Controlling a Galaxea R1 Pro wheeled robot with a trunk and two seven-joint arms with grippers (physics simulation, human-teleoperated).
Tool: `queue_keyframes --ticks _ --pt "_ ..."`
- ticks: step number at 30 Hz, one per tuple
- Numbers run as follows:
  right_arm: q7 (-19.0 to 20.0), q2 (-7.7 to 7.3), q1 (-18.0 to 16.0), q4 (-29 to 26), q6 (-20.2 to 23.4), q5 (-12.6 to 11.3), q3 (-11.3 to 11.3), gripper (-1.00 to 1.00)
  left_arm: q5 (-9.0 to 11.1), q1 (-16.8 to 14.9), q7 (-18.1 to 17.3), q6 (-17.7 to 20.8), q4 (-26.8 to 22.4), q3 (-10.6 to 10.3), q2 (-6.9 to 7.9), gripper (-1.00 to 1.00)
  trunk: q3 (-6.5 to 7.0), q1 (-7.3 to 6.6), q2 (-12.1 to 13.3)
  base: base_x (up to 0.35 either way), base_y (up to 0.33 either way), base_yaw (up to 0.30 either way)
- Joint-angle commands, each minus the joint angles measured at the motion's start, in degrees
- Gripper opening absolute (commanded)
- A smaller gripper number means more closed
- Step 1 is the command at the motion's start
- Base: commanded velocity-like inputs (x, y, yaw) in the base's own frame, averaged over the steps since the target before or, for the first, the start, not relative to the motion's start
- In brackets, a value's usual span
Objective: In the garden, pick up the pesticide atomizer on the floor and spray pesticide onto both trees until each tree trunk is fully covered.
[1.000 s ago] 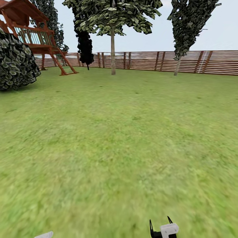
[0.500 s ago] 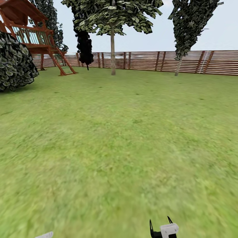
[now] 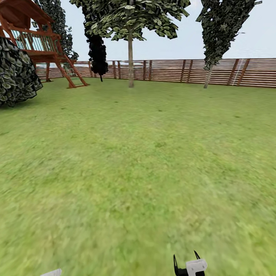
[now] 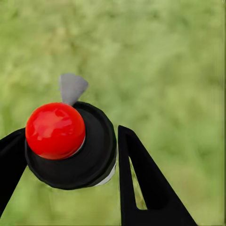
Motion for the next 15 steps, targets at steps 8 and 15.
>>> queue_keyframes --ticks 8,15 --pt "-0.60 0.01 -0.04 0.05 0.01 0.50 0.06 1.00 -0.51 -0.04 0.02 -0.21 0.07 0.42 0.00 -1.00 -0.05 0.03 -0.02 0.339 0.000 0.000" --pt "-0.60 0.01 -0.04 0.05 0.01 0.50 0.06 1.00 -0.51 -0.04 0.01 -0.21 0.07 0.42 0.00 -1.00 -0.05 0.03 -0.02 0.339 0.000 0.000"
